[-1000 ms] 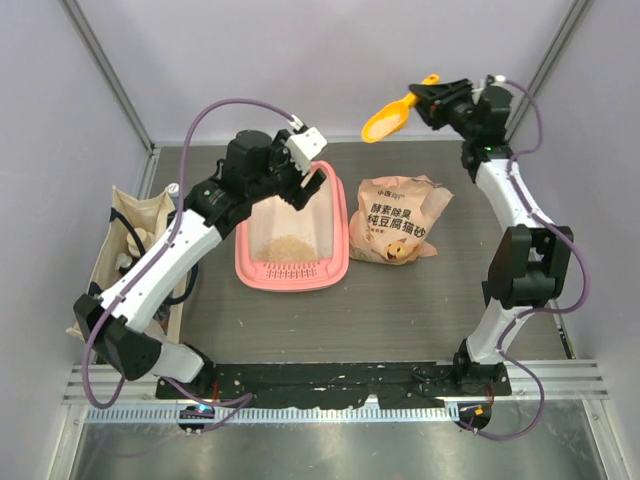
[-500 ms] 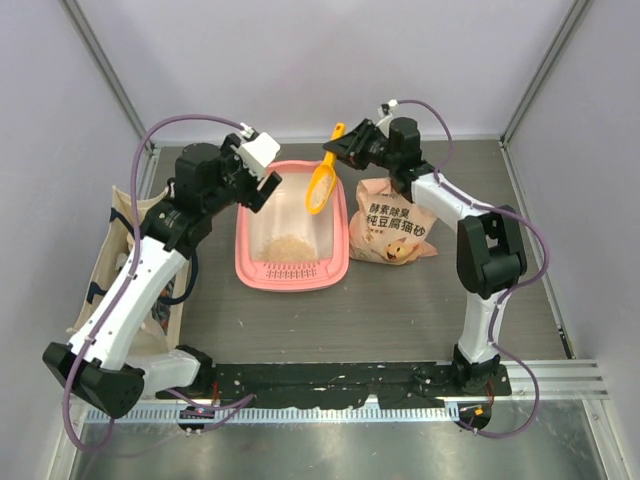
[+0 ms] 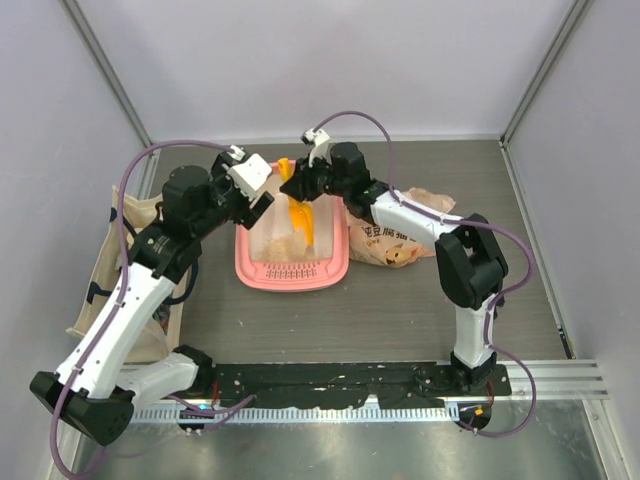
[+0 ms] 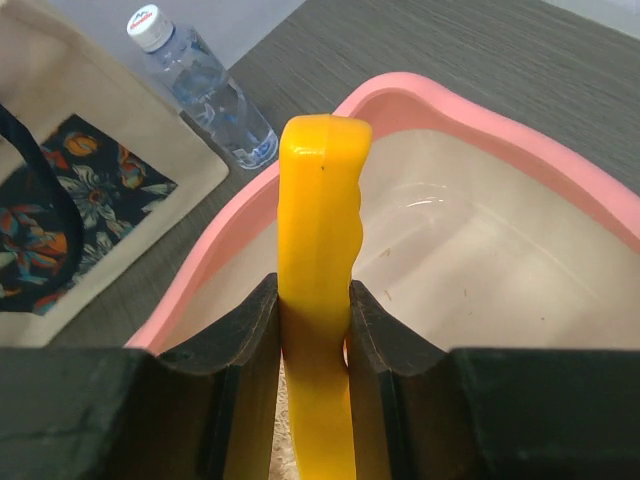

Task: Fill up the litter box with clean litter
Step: Pour the cat litter into the litter box, then close the cat litter bag at the center of the board.

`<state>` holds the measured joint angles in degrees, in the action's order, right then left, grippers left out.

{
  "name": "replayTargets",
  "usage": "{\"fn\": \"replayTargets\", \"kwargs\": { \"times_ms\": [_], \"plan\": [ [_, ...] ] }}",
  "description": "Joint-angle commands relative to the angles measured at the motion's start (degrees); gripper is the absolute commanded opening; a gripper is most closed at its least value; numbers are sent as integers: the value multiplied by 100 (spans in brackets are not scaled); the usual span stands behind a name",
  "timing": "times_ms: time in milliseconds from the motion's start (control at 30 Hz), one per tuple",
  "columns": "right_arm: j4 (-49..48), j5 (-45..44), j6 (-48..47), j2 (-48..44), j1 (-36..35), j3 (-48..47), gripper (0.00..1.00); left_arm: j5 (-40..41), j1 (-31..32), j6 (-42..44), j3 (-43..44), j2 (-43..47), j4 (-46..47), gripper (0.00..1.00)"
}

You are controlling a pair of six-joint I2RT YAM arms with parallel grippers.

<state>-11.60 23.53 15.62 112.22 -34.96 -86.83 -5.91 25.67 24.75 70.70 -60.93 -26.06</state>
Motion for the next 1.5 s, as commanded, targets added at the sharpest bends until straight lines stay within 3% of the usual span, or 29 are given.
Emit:
{"fn": "replayTargets", "kwargs": {
  "times_ms": [0, 233, 400, 500, 700, 867, 1100, 1333, 1467],
  "plan": [
    [-185, -586, -1210, -666, -20, -27, 1, -147, -36, 82, -179, 230, 409, 76],
    [-387, -648, -1219, -913, -20, -124, 1, -454, -36, -146, -223, 187, 532, 76],
    [-326, -718, -151, -1141, 182, -299, 1, -621, -36, -392, -153, 125, 559, 76],
    [-159, -569, 527, -1378, 603, -747, 1, -814, -36, -559, -205, 107, 567, 76],
    [78, -630, 837, -1941, 1807, -1388, 1, -1254, -36, -805, -267, -68, 778, 76],
    [490, -990, 759, -2327, 3412, -1416, 1, -1500, -27, -1016, -109, -349, 875, 75],
    [2379, -1060, -4, -3108, 5470, -31, 1, -1852, -27, -1070, -73, -543, 1077, 75],
    [4828, -220, -1341, -3531, 6053, 1114, 1, -2397, 34, -1034, 58, -920, 1103, 75],
    [5210, 55, -1535, -4059, 6054, 2318, 2, -2415, 227, -973, 93, -1123, 1279, 74]
  ]
}}
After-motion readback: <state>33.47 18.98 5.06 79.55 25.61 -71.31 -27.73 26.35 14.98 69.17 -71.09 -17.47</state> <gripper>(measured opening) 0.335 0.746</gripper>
